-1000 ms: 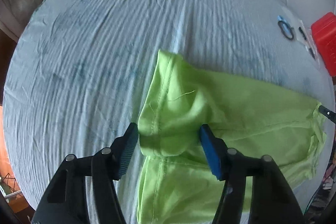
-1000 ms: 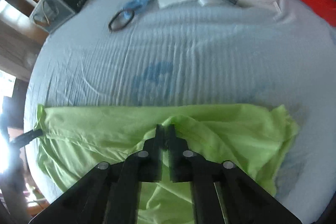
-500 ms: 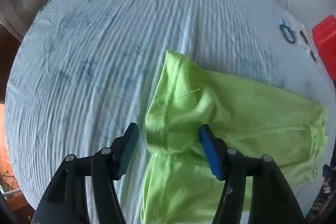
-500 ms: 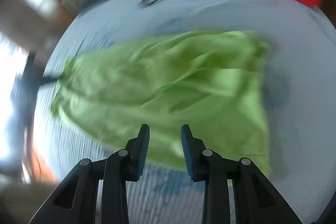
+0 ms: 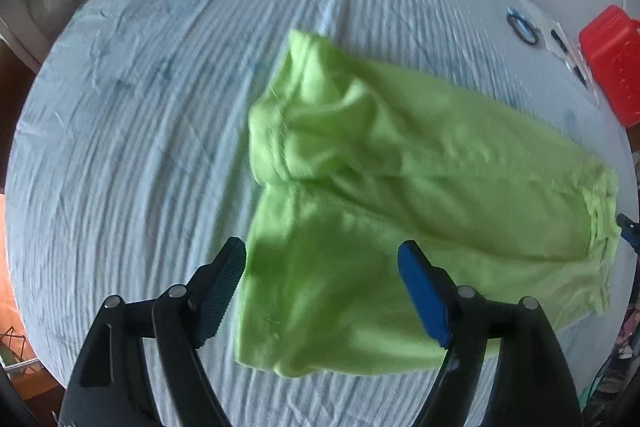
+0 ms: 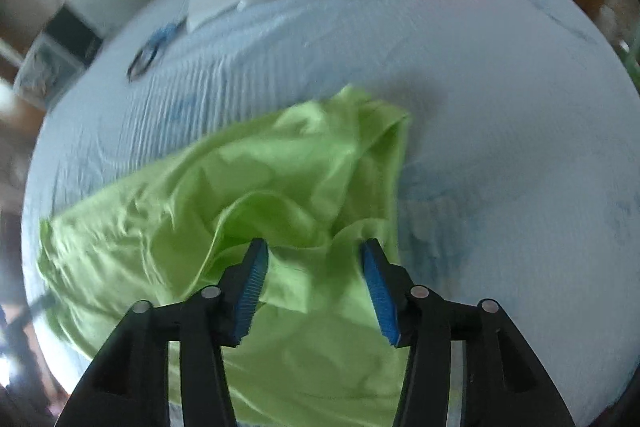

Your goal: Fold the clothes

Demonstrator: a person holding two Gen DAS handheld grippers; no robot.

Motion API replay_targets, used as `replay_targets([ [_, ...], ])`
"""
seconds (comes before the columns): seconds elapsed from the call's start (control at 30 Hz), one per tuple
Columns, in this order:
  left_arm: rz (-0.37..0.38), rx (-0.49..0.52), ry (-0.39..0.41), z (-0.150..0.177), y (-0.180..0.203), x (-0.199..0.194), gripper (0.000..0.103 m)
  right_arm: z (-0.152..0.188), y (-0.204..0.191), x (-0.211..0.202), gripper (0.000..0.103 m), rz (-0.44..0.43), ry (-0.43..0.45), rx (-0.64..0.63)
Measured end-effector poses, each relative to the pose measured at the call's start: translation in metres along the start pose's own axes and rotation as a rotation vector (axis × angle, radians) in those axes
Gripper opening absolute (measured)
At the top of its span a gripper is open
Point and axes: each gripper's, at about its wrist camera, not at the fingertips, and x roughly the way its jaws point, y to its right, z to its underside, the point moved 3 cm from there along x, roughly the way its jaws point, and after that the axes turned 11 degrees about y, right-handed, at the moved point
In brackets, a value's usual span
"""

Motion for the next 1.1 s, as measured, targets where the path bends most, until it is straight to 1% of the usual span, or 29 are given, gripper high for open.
replay_targets([
  [0.03, -0.011, 0.006, -0.003, 0.001, 0.001, 0.001, 0.078, 0.002, -0.004, 0.001, 0.003, 0.004, 0.004, -0.040],
  [0.17, -0.034, 0.018, -0.018, 0.006, 0.003, 0.006, 0.078, 0.010, -0.015, -0.043, 0.004, -0.030, 0.168, -0.167],
  [0.23, -0.051, 0.024, -0.019, 0.008, 0.002, 0.008, 0.078, 0.025, -0.015, -0.064, 0.005, -0.075, 0.210, -0.225],
  [0.27, -0.050, 0.027, -0.020, 0.008, 0.003, 0.008, 0.078, 0.035, -0.007, -0.065, 0.005, -0.067, 0.180, -0.211],
  [0.3, -0.047, 0.029, -0.022, 0.008, 0.003, 0.008, 0.078, 0.045, 0.001, -0.066, 0.008, -0.058, 0.149, -0.196],
  [0.33, -0.046, 0.031, -0.022, 0.007, 0.003, 0.007, 0.078, 0.055, 0.008, -0.067, 0.015, -0.050, 0.119, -0.182],
  [0.37, -0.045, 0.035, -0.022, 0.007, 0.004, 0.005, 0.078, 0.065, 0.016, -0.068, 0.019, -0.042, 0.091, -0.162],
  [0.4, -0.032, 0.040, -0.012, 0.006, 0.006, 0.002, 0.078, 0.068, 0.026, -0.068, 0.023, -0.036, 0.081, -0.109],
  [0.43, -0.019, 0.044, -0.002, 0.005, 0.008, -0.003, 0.078, 0.072, 0.036, -0.068, 0.023, -0.032, 0.074, -0.057],
  [0.5, 0.004, 0.049, 0.016, 0.003, 0.011, -0.011, 0.078, 0.076, 0.050, -0.075, 0.023, -0.058, 0.099, 0.032],
  [0.53, 0.013, 0.050, 0.024, 0.003, 0.012, -0.015, 0.078, 0.077, 0.056, -0.078, 0.025, -0.069, 0.111, 0.073],
  [0.6, 0.014, 0.048, 0.032, 0.003, 0.012, -0.020, 0.078, 0.079, 0.062, -0.082, 0.028, -0.081, 0.120, 0.118],
  [0.63, 0.013, 0.045, 0.033, 0.004, 0.010, -0.022, 0.078, 0.080, 0.062, -0.081, 0.030, -0.074, 0.117, 0.123],
  [0.7, 0.010, 0.040, 0.031, 0.009, 0.002, -0.026, 0.078, 0.083, 0.063, -0.080, 0.031, -0.064, 0.109, 0.132],
  [0.77, 0.002, 0.039, 0.024, 0.017, -0.009, -0.029, 0.078, 0.088, 0.062, -0.074, 0.031, -0.075, 0.073, 0.122],
  [0.83, 0.007, 0.042, 0.014, 0.020, -0.004, -0.024, 0.078, 0.094, 0.061, -0.069, 0.031, -0.086, 0.037, 0.111],
  [0.9, 0.010, 0.034, 0.017, 0.024, 0.011, -0.020, 0.079, 0.102, 0.062, -0.061, 0.031, -0.089, -0.007, 0.094],
  [0.93, 0.011, 0.029, 0.019, 0.026, 0.019, -0.018, 0.080, 0.105, 0.064, -0.055, 0.031, -0.083, -0.040, 0.081],
  [0.97, 0.012, 0.025, 0.020, 0.028, 0.027, -0.016, 0.091, 0.108, 0.066, -0.050, 0.031, -0.079, -0.069, 0.066],
  [1.0, 0.026, 0.019, 0.028, 0.031, 0.037, -0.020, 0.100, 0.107, 0.068, -0.048, 0.031, -0.088, -0.079, 0.046],
  [1.03, 0.041, 0.014, 0.035, 0.033, 0.047, -0.024, 0.103, 0.103, 0.069, -0.050, 0.031, -0.104, -0.070, 0.030],
  [1.1, 0.044, 0.016, 0.066, 0.038, 0.074, -0.032, 0.103, 0.091, 0.067, -0.056, 0.031, -0.147, -0.039, -0.034],
])
